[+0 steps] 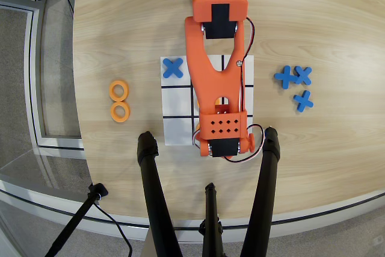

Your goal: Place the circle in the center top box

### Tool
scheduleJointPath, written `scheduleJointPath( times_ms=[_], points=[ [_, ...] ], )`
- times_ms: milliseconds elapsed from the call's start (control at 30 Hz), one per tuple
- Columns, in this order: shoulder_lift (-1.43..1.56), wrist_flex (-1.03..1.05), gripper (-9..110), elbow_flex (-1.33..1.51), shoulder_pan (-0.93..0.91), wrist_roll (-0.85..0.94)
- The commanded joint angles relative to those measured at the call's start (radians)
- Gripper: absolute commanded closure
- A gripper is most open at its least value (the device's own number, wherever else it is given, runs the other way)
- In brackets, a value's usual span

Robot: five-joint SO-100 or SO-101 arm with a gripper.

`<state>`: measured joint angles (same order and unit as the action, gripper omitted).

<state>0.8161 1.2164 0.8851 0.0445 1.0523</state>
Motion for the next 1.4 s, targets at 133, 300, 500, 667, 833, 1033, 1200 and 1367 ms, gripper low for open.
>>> scheduleJointPath(
  times_ms=[133,300,500,667,833,1033,1200,1367],
  points=[
    [0.086,0.100,88,-0.118,-0.026,0.005],
    [0.282,0.207,81,-0.167,-0.055,0.031],
    [0.758,0.215,81,0.249,-0.080,0.083],
    [1.230,0.084,81,0.853,-0.074,0.160],
    [1.744,-0.052,81,1.488,-0.048,0.290],
    [2.261,-0.015,81,1.993,-0.018,0.394],
    [2.434,0.005,82,2.214,-0.023,0.451],
    [2.540,0.021,101,2.316,-0.020,0.445]
  ],
)
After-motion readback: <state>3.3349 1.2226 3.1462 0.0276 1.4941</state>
